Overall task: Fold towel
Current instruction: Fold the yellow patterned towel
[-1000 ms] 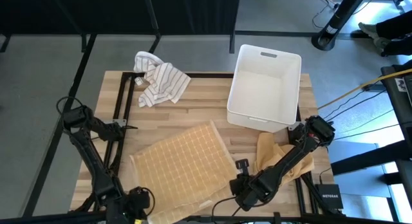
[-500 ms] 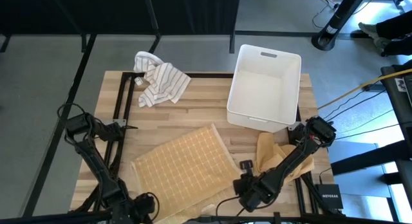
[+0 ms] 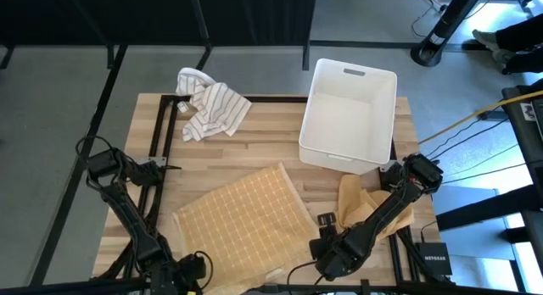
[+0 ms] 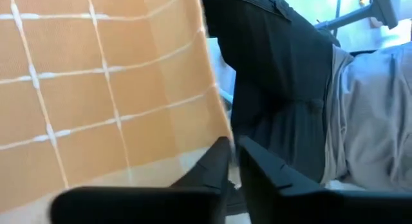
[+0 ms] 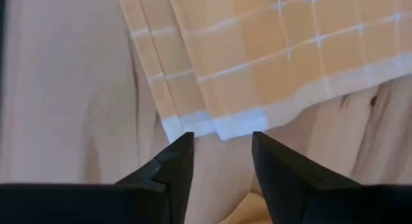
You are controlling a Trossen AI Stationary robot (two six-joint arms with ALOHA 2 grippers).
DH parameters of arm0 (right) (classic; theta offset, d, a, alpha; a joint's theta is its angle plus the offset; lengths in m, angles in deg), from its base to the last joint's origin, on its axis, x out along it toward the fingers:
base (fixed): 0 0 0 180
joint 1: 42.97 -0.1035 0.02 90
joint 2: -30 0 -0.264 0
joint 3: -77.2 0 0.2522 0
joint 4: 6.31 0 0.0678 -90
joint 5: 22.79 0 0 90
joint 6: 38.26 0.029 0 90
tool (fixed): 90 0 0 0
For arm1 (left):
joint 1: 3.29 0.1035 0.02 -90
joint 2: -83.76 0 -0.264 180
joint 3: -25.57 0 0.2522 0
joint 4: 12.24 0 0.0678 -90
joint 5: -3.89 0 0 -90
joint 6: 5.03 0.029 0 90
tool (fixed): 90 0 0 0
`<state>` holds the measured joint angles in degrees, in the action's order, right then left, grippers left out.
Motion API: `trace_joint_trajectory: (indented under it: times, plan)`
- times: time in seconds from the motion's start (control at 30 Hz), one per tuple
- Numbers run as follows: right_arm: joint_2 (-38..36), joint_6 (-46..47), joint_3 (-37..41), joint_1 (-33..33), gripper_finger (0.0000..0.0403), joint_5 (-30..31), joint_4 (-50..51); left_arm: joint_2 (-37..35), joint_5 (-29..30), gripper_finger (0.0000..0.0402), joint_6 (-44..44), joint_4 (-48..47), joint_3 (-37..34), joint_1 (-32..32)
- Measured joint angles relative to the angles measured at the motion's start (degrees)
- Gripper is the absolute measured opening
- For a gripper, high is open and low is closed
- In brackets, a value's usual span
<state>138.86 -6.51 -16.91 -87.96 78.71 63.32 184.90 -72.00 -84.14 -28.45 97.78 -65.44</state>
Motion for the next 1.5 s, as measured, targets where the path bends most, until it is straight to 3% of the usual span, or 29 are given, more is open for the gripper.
trace_joint_trajectory:
  times: [0.1, 0.17, 0.3, 0.33, 0.47, 0.53, 0.67, 0.73, 0.97, 1.23, 1.37, 1.5]
  plan:
    - [0.0, -0.9, -1.9, 0.0, 0.0169, 3.5, -0.9, 0.0, -0.2, 0.0082, -0.1, 0.0, 0.0, 0.1]
    - [0.0, -2.9, -1.9, 0.4, 0.017, 9.3, -2.9, 0.0, -2.4, 0.0108, 0.2, -0.2, 0.0, 0.1]
    - [0.0, -11.2, 0.6, 3.0, 0.0169, 14.9, -10.6, -0.9, -7.6, 0.0135, 0.2, -6.5, 0.0, 0.3]
    - [0.0, -13.0, 1.7, 4.1, 0.0169, 14.5, -13.2, -1.7, -5.5, 0.0136, 0.1, -10.0, 0.0, 0.3]
    - [0.0, -17.4, 6.9, 9.1, 0.0169, 11.3, -22.8, -3.7, 12.0, 0.0138, -2.1, -25.5, 0.0, 0.4]
    - [0.0, -17.2, 9.3, 11.6, 0.0169, 7.5, -25.0, -3.6, 15.8, 0.0138, -6.6, -34.3, 0.0, 0.9]
    - [0.0, -13.8, 13.5, 15.0, 0.0169, 1.2, -25.9, -1.9, 13.0, 0.0138, -17.7, -51.7, 0.0, 3.1]
    - [0.0, -11.8, 15.1, 15.5, 0.0169, -0.3, -26.5, -1.1, 11.9, 0.0138, -19.1, -56.9, 0.0, 4.6]
    - [-0.4, -2.9, 16.5, 13.3, 0.0169, -3.5, -26.3, -0.3, 10.4, 0.0138, -21.0, -59.6, -5.1, 12.7]
    - [-0.3, 6.5, 16.5, 11.2, 0.0169, -2.3, -25.6, -1.0, 9.3, 0.0138, -9.9, -59.6, -13.1, 24.3]
    - [-0.2, 8.9, 16.5, 11.1, 0.0169, -2.9, -22.6, -3.4, 7.7, 0.0138, -0.6, -61.1, -9.9, 28.4]
    - [-0.8, 8.7, 16.1, 11.2, 0.0169, -4.7, -20.9, -7.8, 6.2, 0.0138, 10.0, -61.4, -5.1, 28.5]
